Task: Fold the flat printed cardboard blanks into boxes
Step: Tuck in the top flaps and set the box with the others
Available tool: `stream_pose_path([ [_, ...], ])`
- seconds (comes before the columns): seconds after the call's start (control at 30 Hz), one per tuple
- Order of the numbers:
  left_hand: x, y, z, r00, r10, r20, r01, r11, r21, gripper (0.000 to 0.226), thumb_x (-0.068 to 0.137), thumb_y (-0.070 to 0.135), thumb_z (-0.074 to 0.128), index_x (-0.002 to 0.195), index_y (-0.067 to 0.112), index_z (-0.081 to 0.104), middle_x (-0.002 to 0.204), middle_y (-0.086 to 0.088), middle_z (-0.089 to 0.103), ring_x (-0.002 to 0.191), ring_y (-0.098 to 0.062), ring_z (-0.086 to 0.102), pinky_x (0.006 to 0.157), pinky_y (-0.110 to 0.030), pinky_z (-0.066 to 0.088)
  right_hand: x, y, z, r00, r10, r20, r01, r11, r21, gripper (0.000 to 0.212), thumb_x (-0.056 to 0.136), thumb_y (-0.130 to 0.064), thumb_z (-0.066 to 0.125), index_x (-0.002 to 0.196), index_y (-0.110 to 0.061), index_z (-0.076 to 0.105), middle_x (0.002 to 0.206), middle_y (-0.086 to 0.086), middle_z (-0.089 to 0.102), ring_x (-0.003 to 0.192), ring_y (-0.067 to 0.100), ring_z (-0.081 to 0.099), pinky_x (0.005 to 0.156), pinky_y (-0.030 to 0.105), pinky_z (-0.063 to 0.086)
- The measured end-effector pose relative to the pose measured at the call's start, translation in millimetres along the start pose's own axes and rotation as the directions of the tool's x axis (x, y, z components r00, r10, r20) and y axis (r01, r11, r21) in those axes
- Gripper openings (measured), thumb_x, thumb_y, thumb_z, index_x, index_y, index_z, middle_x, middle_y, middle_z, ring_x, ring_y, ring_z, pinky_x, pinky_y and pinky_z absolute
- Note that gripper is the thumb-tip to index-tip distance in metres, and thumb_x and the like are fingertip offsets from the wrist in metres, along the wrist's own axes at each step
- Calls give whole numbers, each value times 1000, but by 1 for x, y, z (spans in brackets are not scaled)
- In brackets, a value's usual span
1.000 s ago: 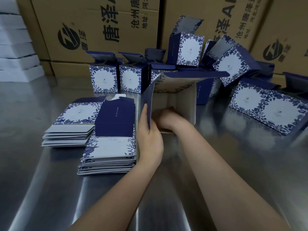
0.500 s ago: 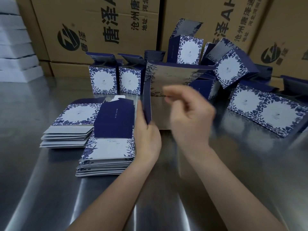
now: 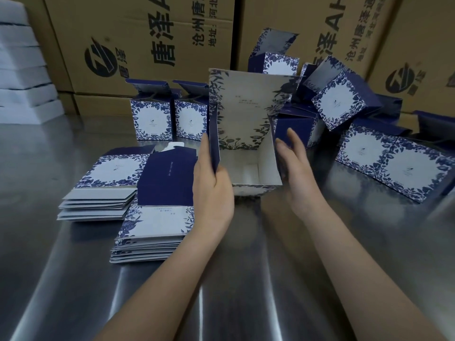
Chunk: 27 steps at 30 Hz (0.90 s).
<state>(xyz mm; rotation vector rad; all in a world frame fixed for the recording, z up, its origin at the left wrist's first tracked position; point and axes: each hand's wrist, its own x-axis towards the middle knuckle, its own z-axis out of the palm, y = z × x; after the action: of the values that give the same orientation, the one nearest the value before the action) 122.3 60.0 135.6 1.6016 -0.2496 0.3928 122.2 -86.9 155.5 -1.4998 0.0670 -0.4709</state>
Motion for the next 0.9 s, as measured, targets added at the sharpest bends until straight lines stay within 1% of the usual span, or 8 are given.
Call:
stream_pose_path([
  [0.1, 0, -1, -2, 993, 104, 58, -103, 995, -10, 64, 95, 28, 35, 154, 43, 16, 129, 53, 21, 127, 28, 20, 107, -10, 19, 2, 4, -2, 997, 57, 51, -62, 993, 98, 48, 98, -34, 55, 143, -41, 40, 145, -4, 50, 130, 9, 51, 117, 40, 33],
  [0.2, 0, -1, -4, 973, 189, 132, -185, 982, -43, 61, 96, 42, 41, 151, 48, 14, 152, 36, 18, 145, 10, 10, 123, -32, 14, 2, 4, -1, 996, 55, 68, -64, 988, 138, 55, 90, -41, 58, 143, -40, 43, 143, -9, 53, 128, 8, 52, 116, 40, 34],
  [0.27, 0, 1, -6, 967, 195, 165, -193, 981, -29, 58, 92, 59, 39, 145, 55, 15, 159, 26, 16, 148, 5, 7, 123, -35, 12, 1, 2, -1, 996, 54, 72, -64, 988, 142, 54, 90, -40, 58, 142, -39, 44, 139, -12, 57, 126, 6, 54, 115, 39, 35],
  [0.37, 0, 8, -10, 970, 151, 190, -145, 988, -44, 54, 85, 72, 29, 138, 61, 25, 161, 18, 17, 144, 14, 5, 111, -7, 9, 0, -1, -2, 997, 43, 62, -52, 987, 149, 46, 98, -30, 55, 143, -31, 47, 133, -11, 62, 122, 6, 59, 110, 34, 40],
  [0.43, 2, 8, -12, 974, 128, 187, -114, 990, -85, 48, 90, 67, 26, 136, 57, 34, 159, 17, 22, 139, 19, 10, 102, 4, 11, -3, -3, -1, 997, 33, 65, -43, 986, 163, 39, 98, -24, 56, 136, -28, 54, 128, -8, 66, 118, 8, 62, 103, 30, 45],
  [0.57, 9, 7, -16, 986, 90, 141, -79, 994, -81, 33, 103, 30, 43, 130, 48, 49, 152, 11, 36, 124, 26, 28, 97, 3, 23, -8, -8, 0, 997, 22, 67, -34, 982, 184, 31, 96, -13, 58, 120, -33, 62, 114, -6, 73, 105, 11, 69, 83, 23, 56],
  [0.67, 12, 6, -17, 991, 73, 113, -61, 993, -100, 43, 98, 9, 50, 124, 43, 57, 145, 9, 40, 108, 31, 37, 82, 6, 32, -10, -10, 0, 998, 47, 49, -55, 982, 179, 43, 94, -9, 59, 133, -26, 58, 121, -1, 70, 109, 17, 68, 95, 33, 54],
  [0.9, 11, 9, -14, 996, 54, 71, -55, 998, 18, 50, 91, 2, 48, 124, 36, 64, 135, 16, 43, 101, 34, 36, 79, 9, 28, -13, -15, 1, 994, 95, -45, -90, 990, 111, 50, 94, -6, 56, 141, -21, 51, 134, 2, 62, 119, 18, 61, 107, 37, 46],
])
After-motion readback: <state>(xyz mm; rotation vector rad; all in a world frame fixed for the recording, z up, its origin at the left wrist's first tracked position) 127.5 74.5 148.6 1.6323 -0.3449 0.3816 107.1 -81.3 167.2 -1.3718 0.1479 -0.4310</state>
